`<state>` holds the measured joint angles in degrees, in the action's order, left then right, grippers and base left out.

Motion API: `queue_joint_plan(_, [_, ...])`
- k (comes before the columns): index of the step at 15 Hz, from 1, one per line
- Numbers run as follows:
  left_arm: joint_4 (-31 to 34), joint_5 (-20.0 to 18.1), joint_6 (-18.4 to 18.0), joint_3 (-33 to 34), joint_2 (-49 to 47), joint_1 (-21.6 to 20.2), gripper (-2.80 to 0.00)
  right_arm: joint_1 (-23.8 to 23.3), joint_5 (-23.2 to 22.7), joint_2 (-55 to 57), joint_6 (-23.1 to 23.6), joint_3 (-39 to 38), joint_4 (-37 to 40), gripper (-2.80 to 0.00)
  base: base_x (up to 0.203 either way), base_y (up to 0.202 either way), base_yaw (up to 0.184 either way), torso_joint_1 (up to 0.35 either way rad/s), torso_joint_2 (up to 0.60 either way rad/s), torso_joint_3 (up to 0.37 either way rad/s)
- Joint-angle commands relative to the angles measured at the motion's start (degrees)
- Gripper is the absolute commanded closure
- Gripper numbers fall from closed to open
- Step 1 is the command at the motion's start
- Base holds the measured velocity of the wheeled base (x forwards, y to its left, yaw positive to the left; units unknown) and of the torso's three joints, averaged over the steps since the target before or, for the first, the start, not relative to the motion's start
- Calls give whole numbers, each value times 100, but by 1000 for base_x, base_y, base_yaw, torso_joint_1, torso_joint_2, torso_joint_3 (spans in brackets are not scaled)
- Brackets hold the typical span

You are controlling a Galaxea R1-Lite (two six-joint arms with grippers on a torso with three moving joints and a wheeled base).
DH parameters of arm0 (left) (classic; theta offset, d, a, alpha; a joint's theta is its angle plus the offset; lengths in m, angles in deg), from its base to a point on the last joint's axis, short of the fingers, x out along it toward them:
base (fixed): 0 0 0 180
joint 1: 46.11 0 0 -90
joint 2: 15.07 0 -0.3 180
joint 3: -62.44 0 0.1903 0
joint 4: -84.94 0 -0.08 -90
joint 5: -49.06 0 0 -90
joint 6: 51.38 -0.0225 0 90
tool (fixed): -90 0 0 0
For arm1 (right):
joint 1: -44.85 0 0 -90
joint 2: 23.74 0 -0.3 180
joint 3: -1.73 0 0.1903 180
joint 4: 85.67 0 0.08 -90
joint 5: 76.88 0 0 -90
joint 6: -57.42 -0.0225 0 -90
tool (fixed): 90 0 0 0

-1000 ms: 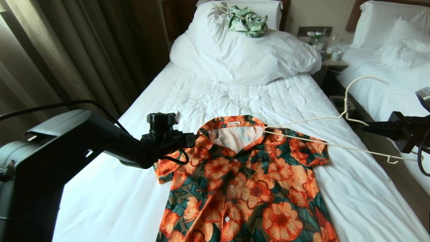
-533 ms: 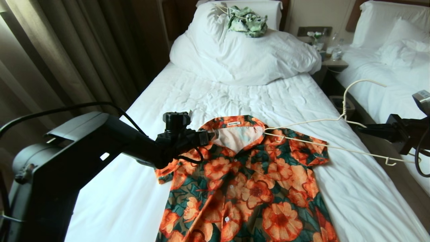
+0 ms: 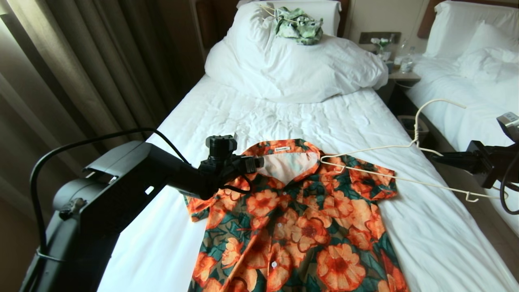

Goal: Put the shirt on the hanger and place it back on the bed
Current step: Lift the shirt and hanger

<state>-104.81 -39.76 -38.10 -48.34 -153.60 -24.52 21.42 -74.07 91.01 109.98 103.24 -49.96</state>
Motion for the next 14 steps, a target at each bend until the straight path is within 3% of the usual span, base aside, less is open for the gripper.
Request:
queue_joint_plan(1, [-18, 5, 15, -91, -69, -14, 0, 5, -48, 30, 35, 8, 14, 0, 0, 0, 0, 0, 0, 0])
queue_joint_plan(9, [-36, -4, 16, -297, -122, -4, 0, 5, -48, 33, 35, -39, 14, 0, 0, 0, 0, 0, 0, 0])
queue_joint_plan(14, [-50, 162, 146, 122, 536, 92, 0, 70, -48, -32, 35, -282, 22, 0, 0, 0, 0, 0, 0, 0])
